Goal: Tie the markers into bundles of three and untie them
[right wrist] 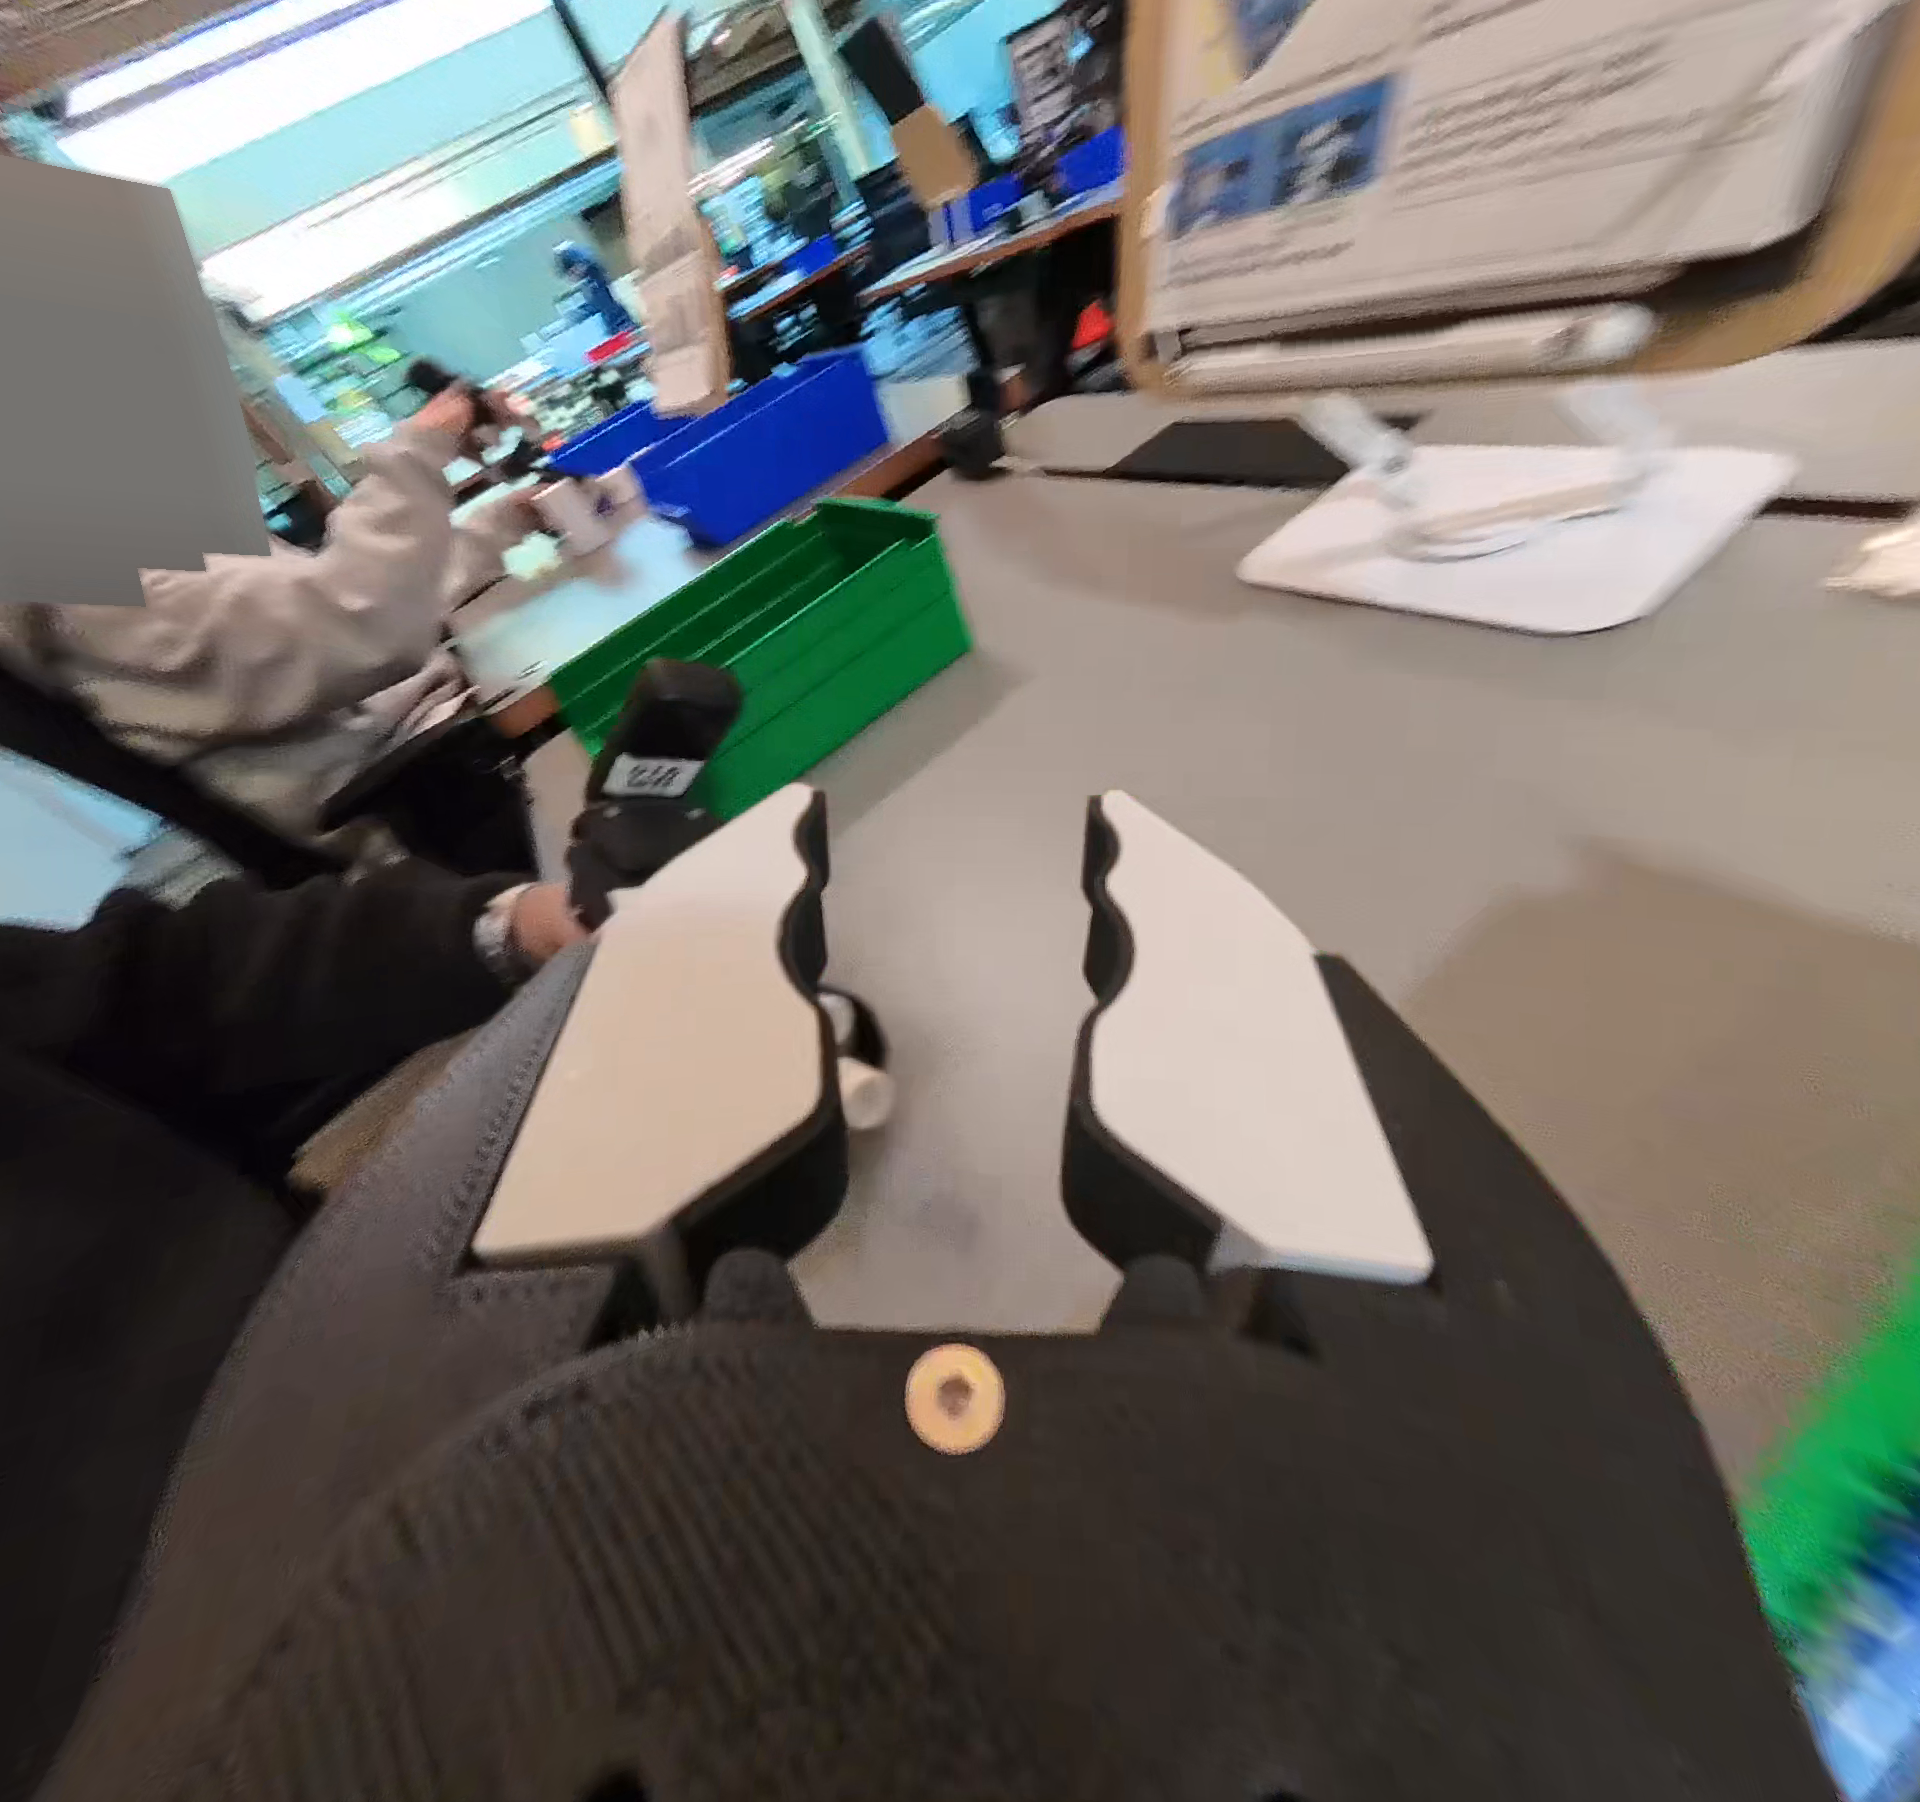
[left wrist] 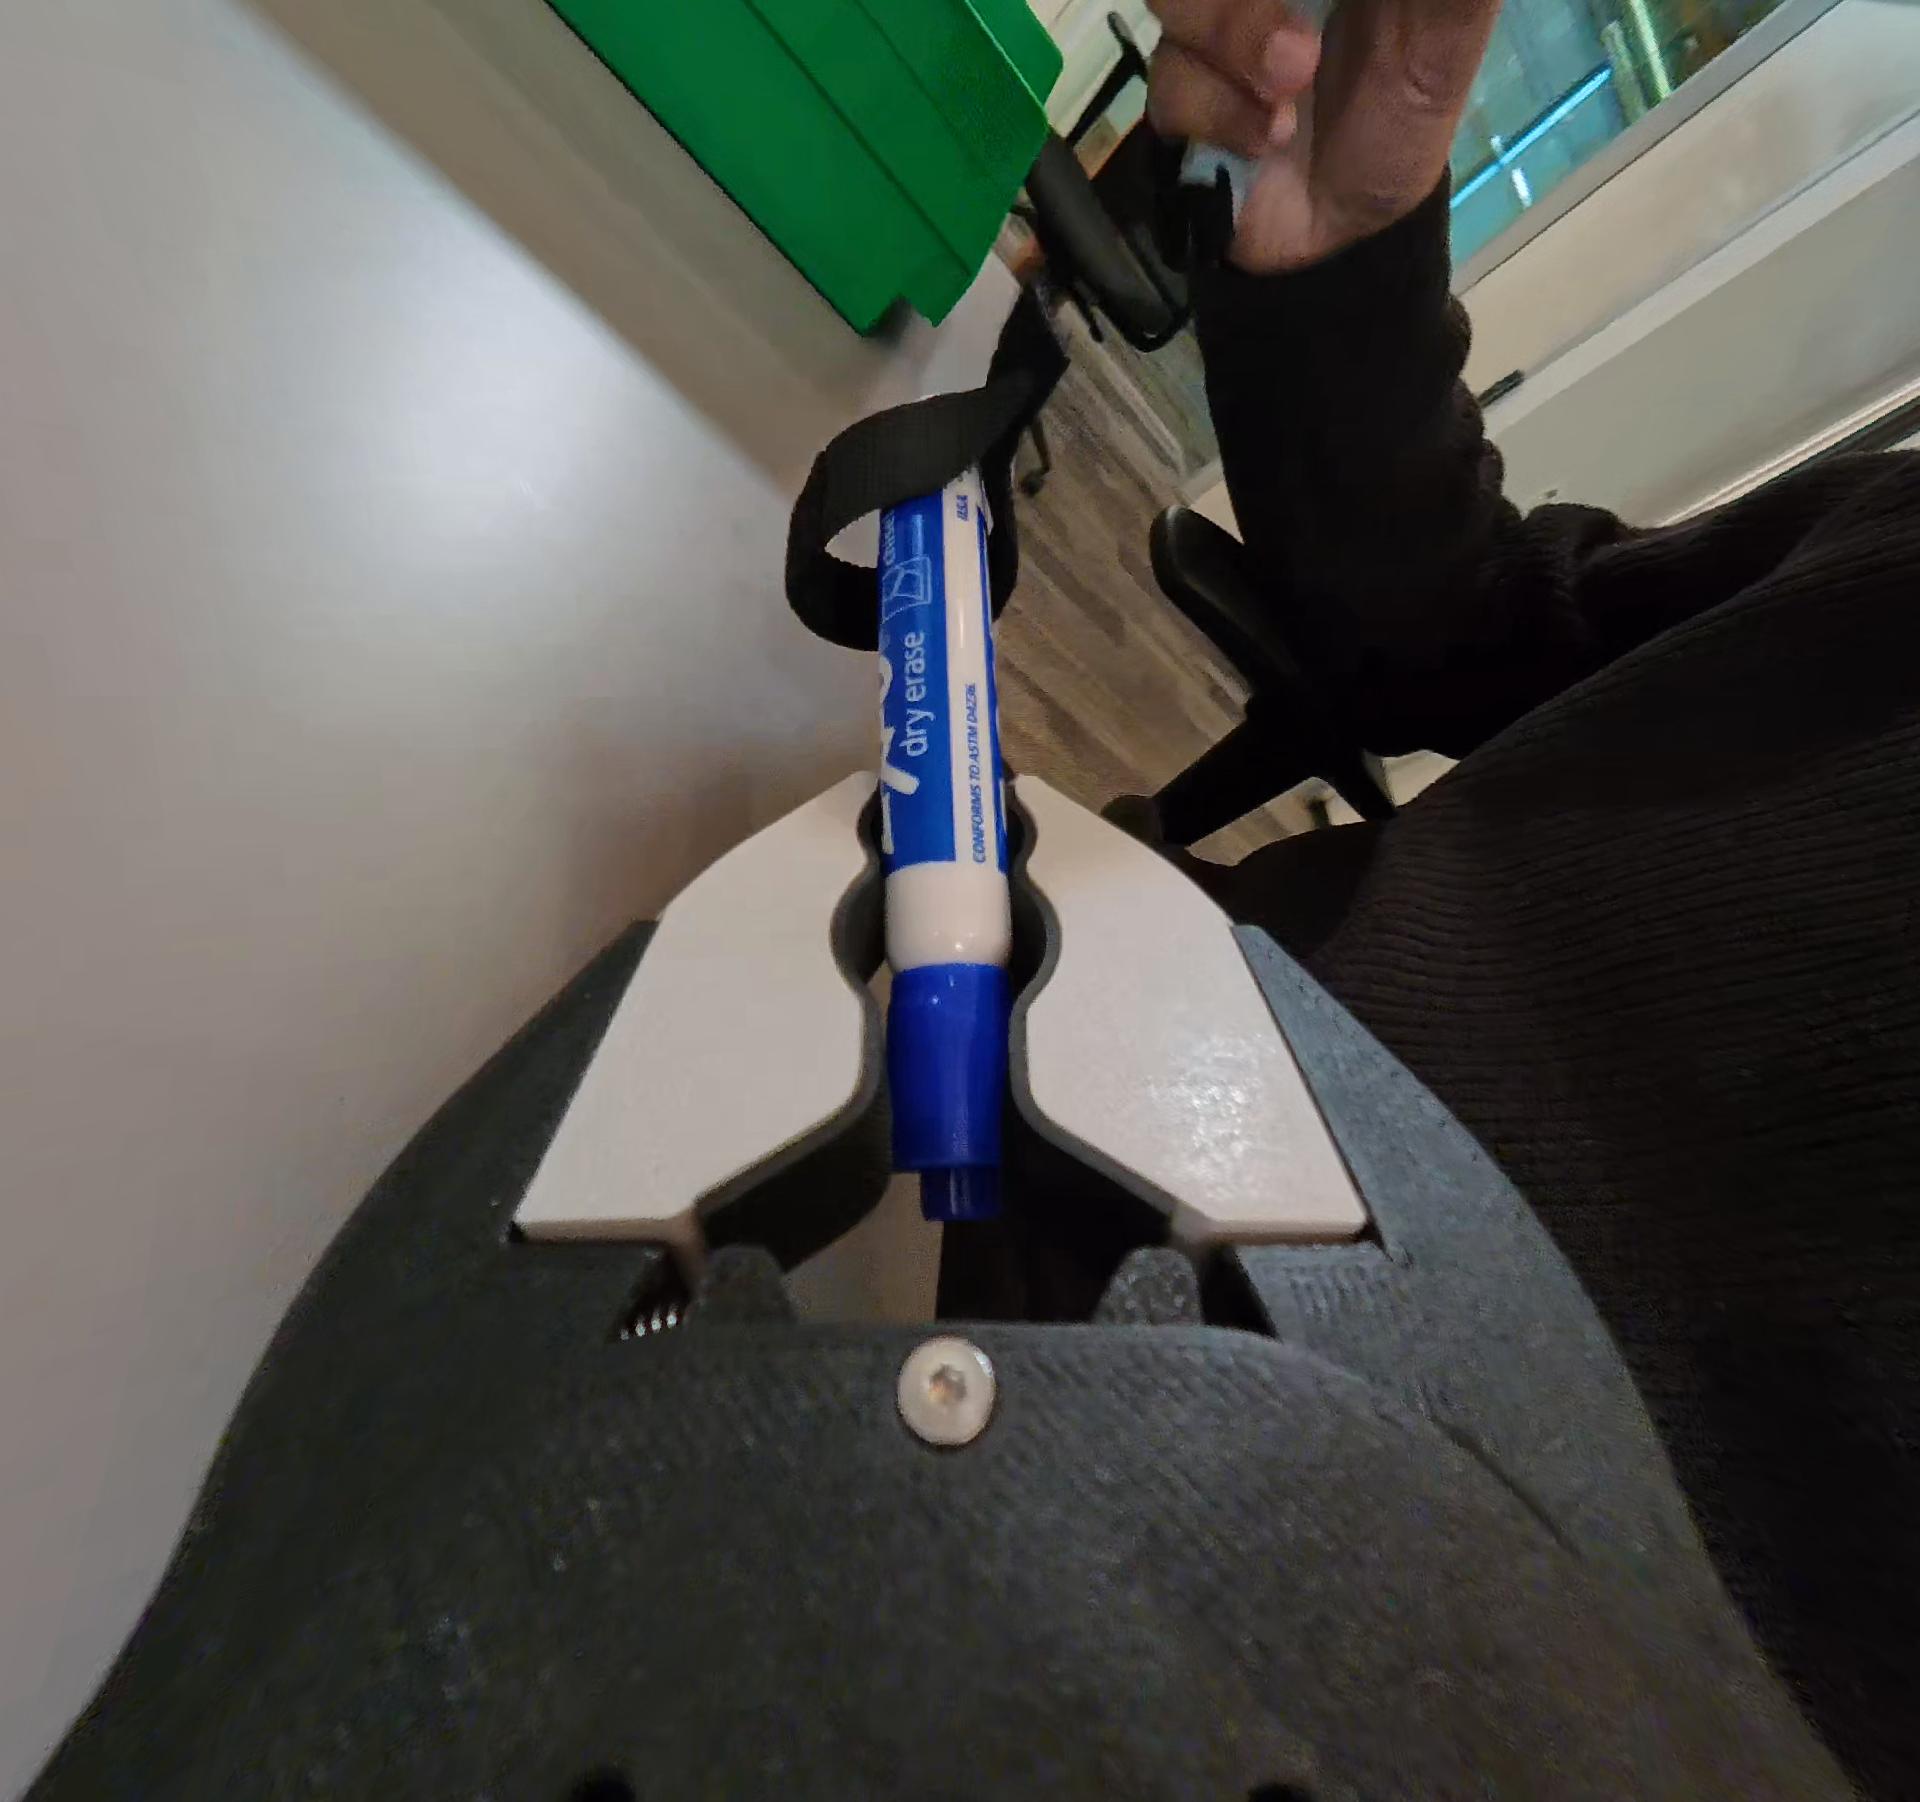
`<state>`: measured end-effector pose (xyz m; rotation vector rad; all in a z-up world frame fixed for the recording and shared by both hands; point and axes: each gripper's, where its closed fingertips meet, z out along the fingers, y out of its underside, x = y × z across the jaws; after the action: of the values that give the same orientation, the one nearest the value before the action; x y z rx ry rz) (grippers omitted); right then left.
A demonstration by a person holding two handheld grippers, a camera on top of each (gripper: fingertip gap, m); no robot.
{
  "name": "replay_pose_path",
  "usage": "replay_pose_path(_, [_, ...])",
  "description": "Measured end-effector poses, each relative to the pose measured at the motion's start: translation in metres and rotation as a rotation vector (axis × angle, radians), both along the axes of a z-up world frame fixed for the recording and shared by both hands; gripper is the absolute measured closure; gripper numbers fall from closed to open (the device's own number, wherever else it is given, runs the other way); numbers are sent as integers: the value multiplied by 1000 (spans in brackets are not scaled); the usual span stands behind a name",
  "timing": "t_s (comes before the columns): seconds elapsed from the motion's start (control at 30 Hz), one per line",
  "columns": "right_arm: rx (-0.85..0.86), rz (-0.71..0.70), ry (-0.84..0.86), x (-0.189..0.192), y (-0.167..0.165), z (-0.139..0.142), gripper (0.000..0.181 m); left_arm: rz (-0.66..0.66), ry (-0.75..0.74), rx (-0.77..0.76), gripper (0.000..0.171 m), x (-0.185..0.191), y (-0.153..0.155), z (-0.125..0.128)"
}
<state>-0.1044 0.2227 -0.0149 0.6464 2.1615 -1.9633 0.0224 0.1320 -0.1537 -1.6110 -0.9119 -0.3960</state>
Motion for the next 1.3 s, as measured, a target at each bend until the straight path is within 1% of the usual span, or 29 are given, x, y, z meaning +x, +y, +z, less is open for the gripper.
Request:
replay_pose_path(0.1, [45, 140, -59, 39, -40, -26, 133, 15, 35, -22, 152, -1, 0, 2])
replay_pose_path(0.17, [94, 201, -75, 57, -57, -44, 132, 25, 50, -30, 152, -2, -2, 3])
replay_pose_path(0.37, [222, 233, -21, 75, -76, -80, 134, 41, 47, 3, 152, -5, -4, 8])
replay_pose_path(0.43, [242, 226, -6, 76, -78, -86, 140, 35, 41, 10, 152, -4, -3, 9])
replay_pose_path(0.5, [246, 226, -1, 78, -80, -88, 154, 39, 42, -2, 152, -5, -3, 7])
replay_pose_path(0.57, [264, 227, 19, 77, -79, -91, 177, 49, 36, -9, 152, -6, -3, 6])
replay_pose_path(0.67, [239, 276, 20, 81, -77, -87, 179, 65, 8, -7, 152, -8, -5, 3])
replay_pose_path(0.9, [95, 326, -120, 79, -70, -70, 179, 124, -49, 51, 153, -17, -13, 6])
replay_pose_path(1.0, [54, 351, -149, 80, -68, -65, 179, 165, -77, 76, 153, -23, -19, 7])
replay_pose_path(1.1, [53, 365, -126, 81, -66, -63, 179, 180, -103, 121, 153, -25, -23, 10])
replay_pose_path(1.2, [57, 416, -94, 90, -66, -62, 179, 185, -92, 109, 152, -25, -22, 12])
replay_pose_path(1.3, [125, 451, -19, 99, -68, -70, 179, 211, -76, 115, 152, -26, -21, 16])
